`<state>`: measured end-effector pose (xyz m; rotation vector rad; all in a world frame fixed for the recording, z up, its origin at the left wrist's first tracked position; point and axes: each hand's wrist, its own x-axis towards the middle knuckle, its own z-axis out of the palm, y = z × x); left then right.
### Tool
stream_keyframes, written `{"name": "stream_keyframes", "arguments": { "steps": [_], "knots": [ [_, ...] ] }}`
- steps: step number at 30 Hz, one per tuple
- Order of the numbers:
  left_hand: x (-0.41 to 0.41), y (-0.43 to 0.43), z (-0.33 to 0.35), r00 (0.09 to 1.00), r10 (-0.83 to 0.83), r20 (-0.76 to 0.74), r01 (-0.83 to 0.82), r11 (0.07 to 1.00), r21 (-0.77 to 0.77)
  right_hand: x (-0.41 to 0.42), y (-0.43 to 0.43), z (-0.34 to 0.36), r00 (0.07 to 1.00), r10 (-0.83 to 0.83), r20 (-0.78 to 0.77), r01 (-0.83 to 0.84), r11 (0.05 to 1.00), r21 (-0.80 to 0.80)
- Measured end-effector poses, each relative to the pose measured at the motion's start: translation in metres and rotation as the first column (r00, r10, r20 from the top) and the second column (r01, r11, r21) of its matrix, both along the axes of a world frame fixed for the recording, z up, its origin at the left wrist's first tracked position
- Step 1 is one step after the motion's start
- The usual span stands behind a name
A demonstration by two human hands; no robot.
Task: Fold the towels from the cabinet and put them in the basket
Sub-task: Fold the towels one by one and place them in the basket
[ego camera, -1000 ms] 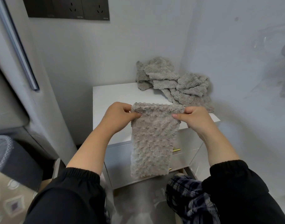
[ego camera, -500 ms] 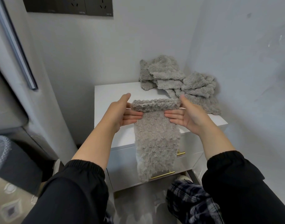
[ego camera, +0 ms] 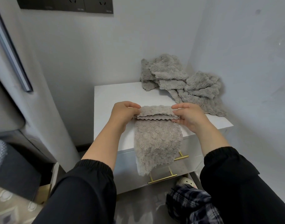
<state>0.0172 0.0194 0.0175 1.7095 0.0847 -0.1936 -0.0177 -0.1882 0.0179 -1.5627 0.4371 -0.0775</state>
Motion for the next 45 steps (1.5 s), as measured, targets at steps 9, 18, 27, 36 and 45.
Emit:
{"name": "stream_keyframes", "arguments": {
  "steps": [9,18,27,36,45],
  "knots": [
    [-0.003,0.003,-0.001,0.992,-0.114,0.045,0.097,0.952,0.291,-0.005,0.002,-0.005,1.0,0.007,-0.02,-0.012,0.972,-0.235],
    [0.0,-0.005,-0.016,0.975,-0.155,0.158,0.031,0.803,0.595,-0.006,0.006,-0.012,0.998,0.057,-0.039,-0.068,0.723,-0.687],
    [0.003,0.0,-0.019,0.947,-0.279,0.157,0.106,0.736,0.668,-0.007,-0.006,-0.01,0.976,0.191,-0.102,-0.213,0.778,-0.591],
    [0.002,0.004,-0.015,0.934,-0.315,0.166,0.134,0.744,0.655,-0.009,-0.01,-0.005,0.956,0.217,-0.195,-0.287,0.825,-0.487],
    [-0.004,-0.002,-0.004,0.945,-0.188,0.267,0.03,0.865,0.501,-0.013,-0.012,-0.001,0.988,0.096,-0.12,-0.129,0.939,-0.318]
  ]
}}
